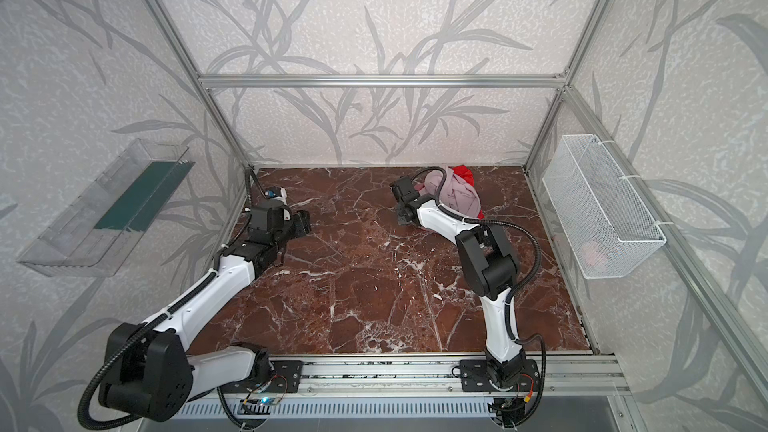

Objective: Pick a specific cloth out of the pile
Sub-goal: 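Lower the right gripper onto the dark pink shirt edge and close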

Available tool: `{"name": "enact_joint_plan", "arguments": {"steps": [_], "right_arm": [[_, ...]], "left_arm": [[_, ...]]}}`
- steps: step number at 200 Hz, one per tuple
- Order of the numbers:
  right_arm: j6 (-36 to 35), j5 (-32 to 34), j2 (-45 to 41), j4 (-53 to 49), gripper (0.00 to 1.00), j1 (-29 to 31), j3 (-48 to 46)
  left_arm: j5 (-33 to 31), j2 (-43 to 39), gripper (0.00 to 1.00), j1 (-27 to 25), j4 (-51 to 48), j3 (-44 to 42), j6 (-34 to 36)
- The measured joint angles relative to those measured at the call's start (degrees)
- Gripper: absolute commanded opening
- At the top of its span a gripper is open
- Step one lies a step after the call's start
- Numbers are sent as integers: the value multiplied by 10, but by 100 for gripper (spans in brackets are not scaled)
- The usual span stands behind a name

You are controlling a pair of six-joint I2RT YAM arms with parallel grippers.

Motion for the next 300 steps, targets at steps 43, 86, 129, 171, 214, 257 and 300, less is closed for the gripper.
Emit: {"name": "enact_joint_plan", "arguments": {"steps": [43, 86, 129, 171, 214, 257, 300], "right_arm": [[0, 11, 15, -6, 40, 0, 10], [-1, 20, 16, -14, 48, 0, 10], [-5, 21, 16, -18, 55, 0, 12], [-11, 27, 21, -25, 53, 0, 27], [-18, 40, 43, -35, 45, 0, 53], [-18, 51, 57, -44, 12, 1, 60], [-15, 66, 57, -47, 0, 1, 64]], "left_arm": [[0, 4, 67, 0, 3, 0, 0], [0, 9, 67, 0, 7, 0, 4], [1, 13, 67, 0, 12, -1, 4], [5, 24, 67, 0, 17, -1, 4], [5, 24, 67, 0, 22, -6, 4], [5, 24, 67, 0, 22, -9, 4], [4, 24, 67, 0, 22, -11, 4]]}}
